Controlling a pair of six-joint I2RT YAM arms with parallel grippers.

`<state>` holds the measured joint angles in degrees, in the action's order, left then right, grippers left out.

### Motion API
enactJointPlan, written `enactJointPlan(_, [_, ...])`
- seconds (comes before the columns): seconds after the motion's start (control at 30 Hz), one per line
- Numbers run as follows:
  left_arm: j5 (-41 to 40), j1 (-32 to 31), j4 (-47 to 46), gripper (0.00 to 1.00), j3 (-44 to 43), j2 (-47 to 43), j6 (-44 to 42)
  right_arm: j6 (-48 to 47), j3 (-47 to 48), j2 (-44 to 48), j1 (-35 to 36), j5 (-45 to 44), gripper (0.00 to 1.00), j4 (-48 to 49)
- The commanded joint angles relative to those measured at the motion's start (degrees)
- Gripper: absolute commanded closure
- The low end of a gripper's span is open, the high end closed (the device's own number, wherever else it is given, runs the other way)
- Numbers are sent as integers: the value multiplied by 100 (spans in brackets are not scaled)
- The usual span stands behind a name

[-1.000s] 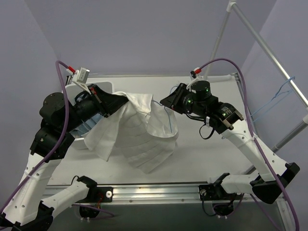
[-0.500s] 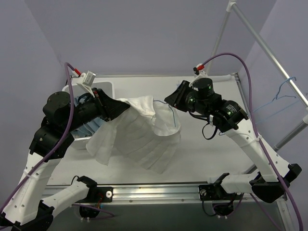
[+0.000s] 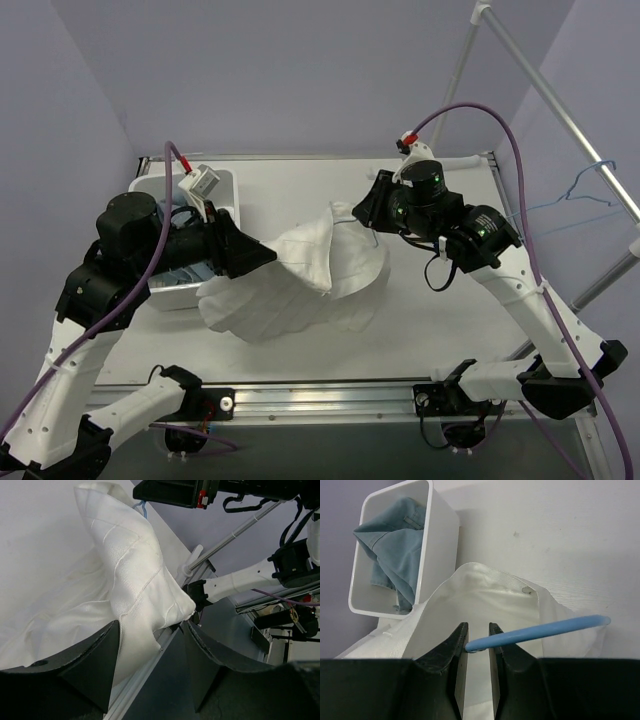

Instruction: Remove the skirt from the hanger

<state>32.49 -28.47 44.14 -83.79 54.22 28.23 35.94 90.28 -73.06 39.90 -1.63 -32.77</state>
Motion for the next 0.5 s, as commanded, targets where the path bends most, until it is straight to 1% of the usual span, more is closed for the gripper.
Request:
enactJointPlan(0.0, [241, -18, 418, 38, -532, 71, -238, -333, 288, -51, 62, -215, 100, -53])
enactJointPlan(0.1, [232, -18, 726, 37, -831, 229, -353, -430, 332, -68, 62, -268, 100, -124])
enactJointPlan(0.17, [389, -18, 780, 37, -1095, 414, -432, -500, 359, -112, 70, -259, 100, -194])
enactJointPlan(0.33, [354, -149, 745, 42, -1403, 817, -379, -527, 569, -262, 106, -215, 100, -308])
enactJointPlan(0.37, [198, -237, 771, 45, -1473, 897, -397, -518, 613, -314, 106, -206, 100, -343])
enactJointPlan(0.43, [-127, -632, 1061, 45, -1605, 1125, -545, -474, 753, -384, 106, -198, 100, -457])
enactJointPlan(0.47, [-625, -816, 1175, 46, -1814, 1231, -599, -474, 789, -446, 114, -189, 100, -493])
